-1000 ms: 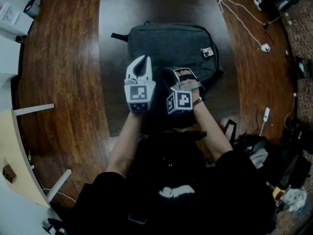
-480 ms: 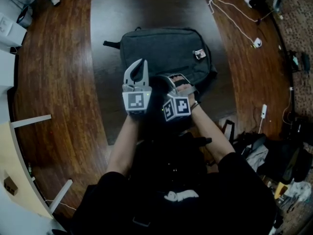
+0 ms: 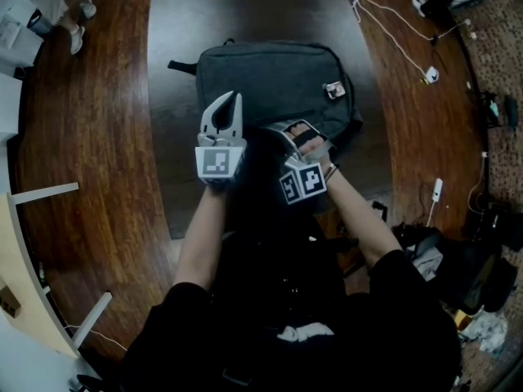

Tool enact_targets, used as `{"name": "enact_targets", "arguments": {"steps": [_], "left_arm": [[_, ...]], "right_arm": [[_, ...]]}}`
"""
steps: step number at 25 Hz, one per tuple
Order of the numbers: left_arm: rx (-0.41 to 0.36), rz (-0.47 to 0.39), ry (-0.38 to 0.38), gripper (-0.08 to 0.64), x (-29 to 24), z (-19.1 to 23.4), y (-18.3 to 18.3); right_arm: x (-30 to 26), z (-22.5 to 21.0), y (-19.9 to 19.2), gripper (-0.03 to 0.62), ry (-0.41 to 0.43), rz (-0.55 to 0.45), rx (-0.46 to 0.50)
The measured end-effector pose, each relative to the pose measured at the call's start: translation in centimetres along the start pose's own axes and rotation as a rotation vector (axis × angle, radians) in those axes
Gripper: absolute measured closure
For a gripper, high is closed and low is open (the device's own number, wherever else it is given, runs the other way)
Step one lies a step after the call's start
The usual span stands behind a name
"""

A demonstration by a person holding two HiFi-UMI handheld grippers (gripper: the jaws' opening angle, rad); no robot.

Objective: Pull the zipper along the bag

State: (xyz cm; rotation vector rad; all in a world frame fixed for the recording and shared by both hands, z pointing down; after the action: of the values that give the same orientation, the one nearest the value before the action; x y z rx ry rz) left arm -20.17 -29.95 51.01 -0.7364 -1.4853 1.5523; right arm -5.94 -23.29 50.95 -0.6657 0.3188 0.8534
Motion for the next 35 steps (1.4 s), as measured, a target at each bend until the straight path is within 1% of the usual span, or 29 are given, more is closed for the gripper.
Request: {"name": "enact_targets", "arguments": {"steps": [2,3,4,5,8,9,10,12,14,17,19,22,26,29,31,35], "left_arm": [[-0.020,0.013,-0.007,0.561,0.0,-0.4,-0.1],[-0.024,0.018,-0.009,0.561,0.0,-0.4,-0.2],[-0.027,0.018,-0.008,0.561,0.0,-0.4,-0.2],[-0.029,0.017,-0.007,0.561,0.0,-0.4,-0.2],[-0.022,0.026,-0.011,0.561,0.1,-0.4,-0.4],[-0.020,0.026,-0.014,0.561,0.1,-0.4,-0.4],[-0.022,0.027,-0.018,0.561,0.0,-0.4,-0.5],[-0.029,0.033,-0.022,0.561,-0.1,-0.4,-0.4],[-0.027,0.035,-0.026,0.561,-0.3,-0.4,-0.3],[-0.014,0.049,-0.026,0.561,-0.1,-0.5,-0.6],[-0.017,0.066,-0.017,0.561,0.0,-0.5,-0.6],[-0.031,0.076,0.004,0.561,-0.2,-0.5,-0.7],[-0.033,0.093,0.060,0.561,0.2,-0.7,-0.7],[-0.064,0.113,0.075,0.561,0.0,-0.5,-0.5],[-0.082,0.110,0.085,0.561,-0.1,-0.5,-0.9],[-0.087,0.108,0.106,0.561,-0.1,-0.5,-1.2]], "right_arm": [[0.3,-0.3,-0.1,0.574,0.014,-0.005,-0.045],[0.4,-0.5,0.0,0.574,0.022,-0.002,-0.056],[0.4,-0.5,0.0,0.574,0.030,0.002,-0.047],[0.4,-0.4,0.0,0.574,0.035,0.003,-0.015],[0.8,0.5,-0.3,0.574,0.036,-0.013,0.141],[1.0,0.7,-0.7,0.574,0.029,-0.019,0.174],[1.2,0.9,-1.0,0.574,0.023,-0.026,0.187],[1.5,0.7,-1.7,0.574,0.017,-0.047,0.177],[1.7,0.2,-2.3,0.574,0.036,-0.061,0.177],[2.0,-0.1,-3.2,0.574,0.070,-0.072,0.244],[2.2,-0.3,-3.6,0.574,0.077,-0.087,0.267],[2.7,-0.6,-4.2,0.574,0.073,-0.099,0.248],[3.7,-0.8,-5.2,0.572,0.073,-0.111,0.204],[3.9,-1.3,-5.9,0.572,0.081,-0.128,0.184],[4.1,-1.2,-6.7,0.572,0.087,-0.133,0.170],[4.6,-1.2,-7.9,0.572,0.085,-0.125,0.167]]}}
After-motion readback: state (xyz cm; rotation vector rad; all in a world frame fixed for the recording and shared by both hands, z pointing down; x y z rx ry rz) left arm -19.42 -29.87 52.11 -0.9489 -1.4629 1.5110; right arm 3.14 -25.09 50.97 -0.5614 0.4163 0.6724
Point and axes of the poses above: the fingertips, and each gripper's own axes: x backward along the fingers, z to its left, y out of its top, the point moved 10 cm from there along x, backward along the fingers, and after that the axes turned 5 degrees about -z, right-handed, at the moved point
